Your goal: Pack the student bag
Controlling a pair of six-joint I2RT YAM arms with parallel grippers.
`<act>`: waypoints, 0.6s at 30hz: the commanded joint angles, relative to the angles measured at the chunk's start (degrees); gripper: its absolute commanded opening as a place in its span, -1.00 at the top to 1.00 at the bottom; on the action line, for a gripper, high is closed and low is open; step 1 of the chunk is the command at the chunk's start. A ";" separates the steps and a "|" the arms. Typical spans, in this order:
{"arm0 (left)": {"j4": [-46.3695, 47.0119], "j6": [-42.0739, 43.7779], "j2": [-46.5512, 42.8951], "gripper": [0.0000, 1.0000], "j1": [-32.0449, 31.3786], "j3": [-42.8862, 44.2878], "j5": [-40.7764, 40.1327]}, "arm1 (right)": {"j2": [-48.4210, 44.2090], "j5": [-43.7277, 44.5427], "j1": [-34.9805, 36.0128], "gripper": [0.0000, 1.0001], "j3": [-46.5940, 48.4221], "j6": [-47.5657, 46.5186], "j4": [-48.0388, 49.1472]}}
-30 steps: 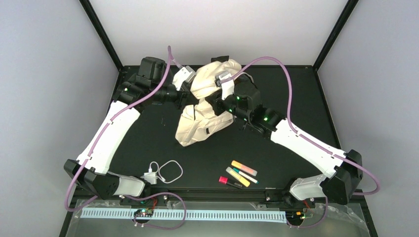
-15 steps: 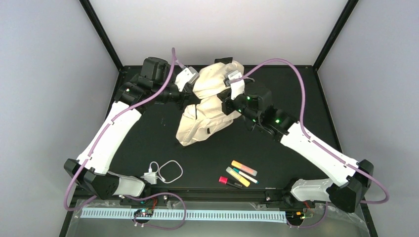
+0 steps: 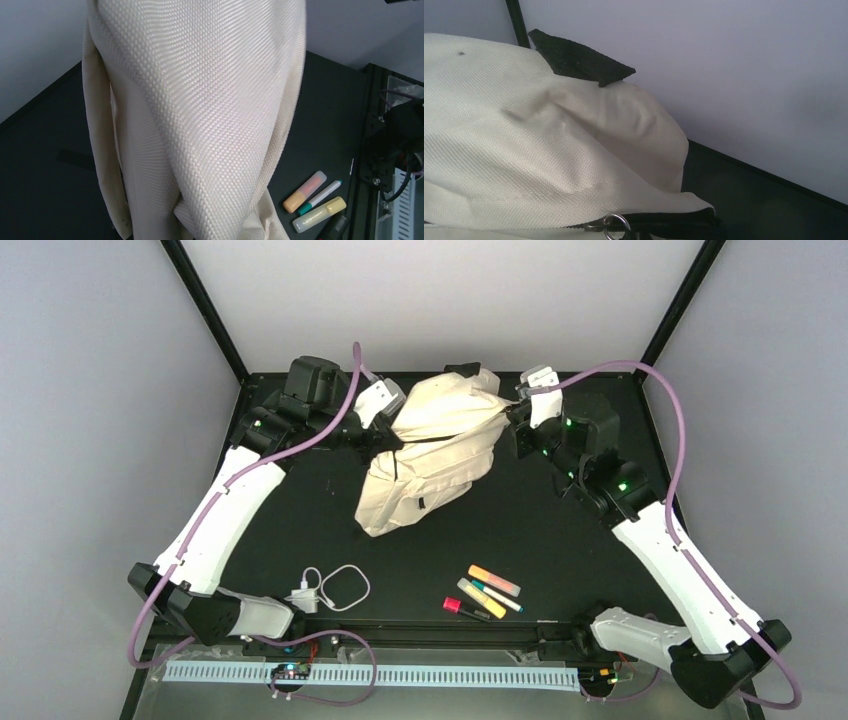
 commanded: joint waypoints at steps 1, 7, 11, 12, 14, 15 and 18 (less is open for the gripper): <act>-4.34 4.01 -2.69 0.97 1.78 2.35 -2.83 | 0.84 2.21 -6.63 0.98 3.69 -2.29 -6.02; -3.59 5.31 -3.52 0.97 4.19 -0.78 -2.08 | 3.10 -4.23 -11.04 0.98 3.43 -1.17 -5.25; -3.32 9.35 -3.38 0.24 4.47 -0.74 -2.51 | 5.20 -13.19 -8.57 0.98 6.24 -0.81 -4.78; -3.94 11.18 -3.13 -0.49 4.45 1.00 -2.67 | 5.46 -14.24 -7.30 0.98 6.76 -0.59 -3.71; -5.37 13.25 -2.38 -0.97 4.44 7.33 -4.91 | 6.85 -17.77 -6.29 0.98 8.76 1.35 -2.14; -5.99 14.47 -1.82 -0.97 4.43 11.81 -6.03 | 7.72 -19.43 -6.10 0.98 10.59 2.58 -1.36; -6.05 16.12 0.35 -0.97 4.07 23.86 -4.95 | 10.83 -22.53 -4.81 0.98 15.29 4.73 0.45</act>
